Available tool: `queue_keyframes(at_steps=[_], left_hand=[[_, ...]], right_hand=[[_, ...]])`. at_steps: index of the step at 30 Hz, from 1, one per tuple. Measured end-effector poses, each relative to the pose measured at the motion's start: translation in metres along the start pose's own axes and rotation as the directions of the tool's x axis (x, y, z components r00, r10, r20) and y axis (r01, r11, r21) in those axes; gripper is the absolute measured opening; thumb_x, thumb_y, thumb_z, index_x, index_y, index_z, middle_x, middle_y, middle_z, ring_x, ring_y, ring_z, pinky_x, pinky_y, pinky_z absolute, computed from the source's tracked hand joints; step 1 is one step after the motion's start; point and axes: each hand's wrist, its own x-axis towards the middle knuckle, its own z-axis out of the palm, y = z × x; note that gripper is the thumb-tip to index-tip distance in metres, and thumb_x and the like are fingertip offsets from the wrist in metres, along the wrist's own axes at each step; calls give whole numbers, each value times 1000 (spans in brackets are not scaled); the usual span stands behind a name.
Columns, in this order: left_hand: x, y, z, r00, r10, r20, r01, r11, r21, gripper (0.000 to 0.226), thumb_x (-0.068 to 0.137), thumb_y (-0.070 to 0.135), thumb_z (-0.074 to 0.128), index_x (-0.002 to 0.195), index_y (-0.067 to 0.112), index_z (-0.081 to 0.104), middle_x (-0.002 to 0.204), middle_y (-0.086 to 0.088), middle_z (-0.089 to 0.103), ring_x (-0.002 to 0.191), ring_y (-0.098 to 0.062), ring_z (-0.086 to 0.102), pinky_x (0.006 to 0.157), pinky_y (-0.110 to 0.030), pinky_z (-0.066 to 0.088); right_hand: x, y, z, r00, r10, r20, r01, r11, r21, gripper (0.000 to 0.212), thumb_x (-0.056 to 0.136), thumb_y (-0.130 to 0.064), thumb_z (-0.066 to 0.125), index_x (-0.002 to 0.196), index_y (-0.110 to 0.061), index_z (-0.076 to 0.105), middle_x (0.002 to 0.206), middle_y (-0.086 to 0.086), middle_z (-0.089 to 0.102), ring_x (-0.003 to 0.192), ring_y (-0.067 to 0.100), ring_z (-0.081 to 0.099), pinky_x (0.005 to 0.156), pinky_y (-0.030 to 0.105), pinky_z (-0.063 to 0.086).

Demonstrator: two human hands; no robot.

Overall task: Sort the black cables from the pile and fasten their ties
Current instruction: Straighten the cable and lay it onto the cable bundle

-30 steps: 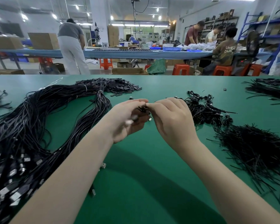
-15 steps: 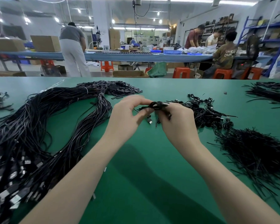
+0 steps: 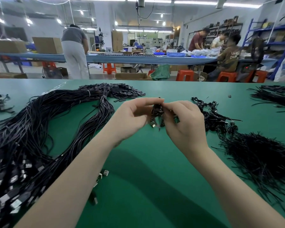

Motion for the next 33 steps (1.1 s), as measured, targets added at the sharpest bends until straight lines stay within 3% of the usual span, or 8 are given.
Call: queue_keyframes(at_steps=[5,9,12,16,19,23,28,33], left_hand=[[3,-8,-3,962,242,-123,-166,885,435,28,85,17,71,102,39,70,102,12,62,102,-6,58,80,-25,51],[2,-9,5,961,107,-255,-43,968,246,14,90,33,65,92,21,72,76,7,72,70,-8,65,68,-25,51],[3,-8,9,942,-241,-234,235,970,-56,26,92,30,63,113,14,59,66,-2,67,52,-11,58,55,-26,50],[4,-4,0,815,-566,119,545,681,-489,14,96,18,51,90,18,64,54,2,58,39,-6,44,40,-16,38],[4,-11,-17,868,-497,6,497,868,-14,21,97,42,52,107,24,54,62,4,68,48,-9,58,47,-19,45],[5,-24,-57,911,-364,-193,402,681,612,23,96,46,48,111,30,56,85,8,71,73,-10,68,69,-27,51],[-3,-41,-124,803,-409,-433,564,290,773,23,92,36,58,108,24,70,108,2,69,97,-19,62,92,-36,50],[-20,-70,-148,549,-683,-481,690,47,722,51,74,51,76,111,16,68,107,-7,67,100,-27,63,95,-43,50]], right_hand=[[0,-2,5,997,60,40,-61,998,33,7,82,-3,66,84,-3,73,76,6,71,70,28,65,66,39,52],[-6,-2,11,1000,-12,8,12,999,-39,7,84,-4,67,83,-4,74,74,6,70,68,29,64,66,38,50],[-13,0,14,983,-176,-48,167,975,-143,9,86,-5,66,85,-5,75,75,6,70,68,29,64,66,36,48],[-19,0,18,954,-287,-91,269,948,-171,12,86,-3,64,86,-6,76,76,5,70,68,27,64,66,35,49],[-21,12,20,982,-189,23,190,979,-80,14,81,-2,69,91,-7,76,82,5,71,72,28,66,68,37,51],[-10,47,15,982,120,148,-80,965,-251,18,87,-5,63,101,-7,74,87,9,73,78,31,66,68,39,52],[3,88,18,520,797,308,-243,484,-841,58,92,-16,48,147,-11,28,135,17,47,121,35,45,93,45,41],[-43,49,56,598,634,490,-284,740,-610,42,91,-34,52,132,-25,49,127,4,55,114,28,51,87,37,44]])
